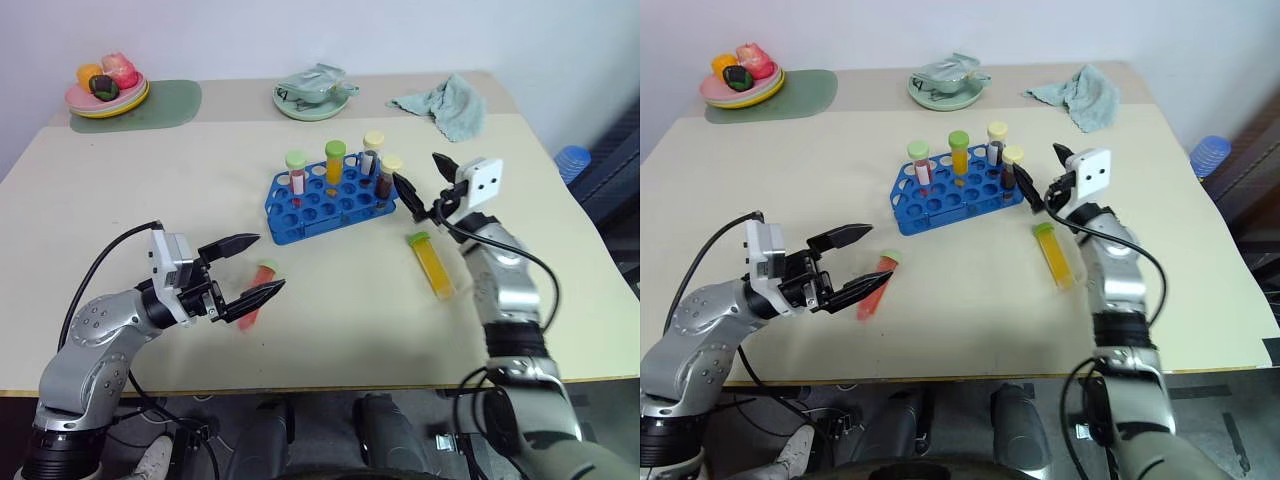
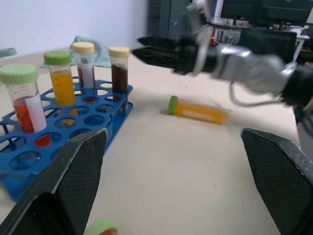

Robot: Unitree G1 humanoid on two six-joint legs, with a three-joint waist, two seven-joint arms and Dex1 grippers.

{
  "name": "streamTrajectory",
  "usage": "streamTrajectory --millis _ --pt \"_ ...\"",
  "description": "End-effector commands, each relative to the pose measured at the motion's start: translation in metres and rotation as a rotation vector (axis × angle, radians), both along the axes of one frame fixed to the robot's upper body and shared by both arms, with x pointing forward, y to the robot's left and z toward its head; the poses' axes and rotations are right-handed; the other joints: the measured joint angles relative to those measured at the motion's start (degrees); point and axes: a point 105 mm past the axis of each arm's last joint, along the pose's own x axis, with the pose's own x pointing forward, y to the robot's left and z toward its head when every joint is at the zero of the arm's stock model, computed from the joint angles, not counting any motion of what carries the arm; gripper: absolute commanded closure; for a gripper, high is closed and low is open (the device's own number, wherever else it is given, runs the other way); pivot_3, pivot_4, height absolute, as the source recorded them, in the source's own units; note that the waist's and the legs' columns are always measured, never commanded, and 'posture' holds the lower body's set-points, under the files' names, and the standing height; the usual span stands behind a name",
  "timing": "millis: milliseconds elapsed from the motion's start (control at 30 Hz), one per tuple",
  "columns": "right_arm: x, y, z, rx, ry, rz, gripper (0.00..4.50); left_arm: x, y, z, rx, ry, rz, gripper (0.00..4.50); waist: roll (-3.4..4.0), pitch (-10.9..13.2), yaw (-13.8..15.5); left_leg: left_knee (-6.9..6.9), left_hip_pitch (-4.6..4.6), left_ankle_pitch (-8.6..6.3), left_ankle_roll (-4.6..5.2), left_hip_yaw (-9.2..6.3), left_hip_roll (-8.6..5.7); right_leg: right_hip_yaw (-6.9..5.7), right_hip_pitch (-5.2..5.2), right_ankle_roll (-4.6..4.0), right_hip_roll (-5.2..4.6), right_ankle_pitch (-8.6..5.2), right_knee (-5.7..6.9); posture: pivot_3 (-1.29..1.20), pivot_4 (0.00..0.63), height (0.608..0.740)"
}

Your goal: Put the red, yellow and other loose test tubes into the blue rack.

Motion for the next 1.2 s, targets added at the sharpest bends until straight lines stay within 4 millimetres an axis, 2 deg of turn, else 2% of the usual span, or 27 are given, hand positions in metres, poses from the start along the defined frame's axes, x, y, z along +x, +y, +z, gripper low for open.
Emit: streamTrajectory --millis 33,167,300,433,533,867,1200 --pt "-0.021 -0.006 0.013 -0.143 0.149 -0.048 0.16 0.000 -0.005 0.002 0.000 -0.039 -0.037 0.00 0.00 0.00 0.11 0.00 0.00 0.00 0.00 0.00 -0.02 0.00 0.01 0.00 -0.01 0.00 -0.01 0.00 0.150 0.740" --pt "-0.039 -0.025 0.008 -0.274 0.468 -0.108 0.16 0.004 -0.007 -0.001 -0.006 -0.043 -0.077 0.00 -0.01 -0.01 0.04 0.00 -0.01 0.00 0.02 -0.03 0.00 -0.03 0.04 -0.02 0.01 -0.01 -0.05 0.00 0.150 0.740" --pt "-0.043 -0.032 0.001 -0.182 0.807 -0.100 0.16 0.011 -0.013 -0.002 -0.025 -0.057 -0.111 0.00 -0.01 0.00 -0.21 0.00 0.00 -0.01 0.04 0.02 0.00 -0.02 0.06 -0.04 0.04 -0.01 -0.07 0.00 0.150 0.740" --pt "-0.041 -0.032 -0.001 -0.170 0.939 -0.091 0.16 0.012 -0.019 -0.002 -0.036 -0.064 -0.129 0.00 -0.03 0.00 0.10 -0.02 -0.07 -0.04 0.10 0.00 0.00 -0.07 0.03 -0.03 0.04 -0.02 -0.15 0.00 0.150 0.740" --pt "-0.041 -0.025 -0.007 -0.195 1.062 -0.025 0.16 0.010 -0.018 -0.004 -0.036 -0.057 -0.135 0.00 -0.02 0.02 0.16 0.00 -0.15 -0.05 0.11 0.03 -0.03 -0.07 -0.02 -0.02 -0.05 -0.01 -0.22 0.00 0.150 0.740" --pt "-0.031 -0.009 -0.013 -0.211 1.229 -0.015 0.16 0.003 -0.021 -0.007 -0.050 -0.043 -0.126 0.00 -0.03 0.03 -0.12 0.00 -0.16 -0.06 0.12 0.04 -0.01 -0.06 -0.07 -0.01 -0.01 -0.01 -0.21 0.00 0.150 0.740" --pt "-0.011 0.008 -0.020 -0.108 1.358 -0.088 0.16 -0.004 -0.023 -0.009 -0.056 -0.032 -0.097 0.00 -0.03 0.03 -0.07 0.00 -0.23 -0.06 0.12 0.06 -0.01 -0.04 -0.17 -0.02 0.01 0.00 -0.15 0.00 0.150 0.740"
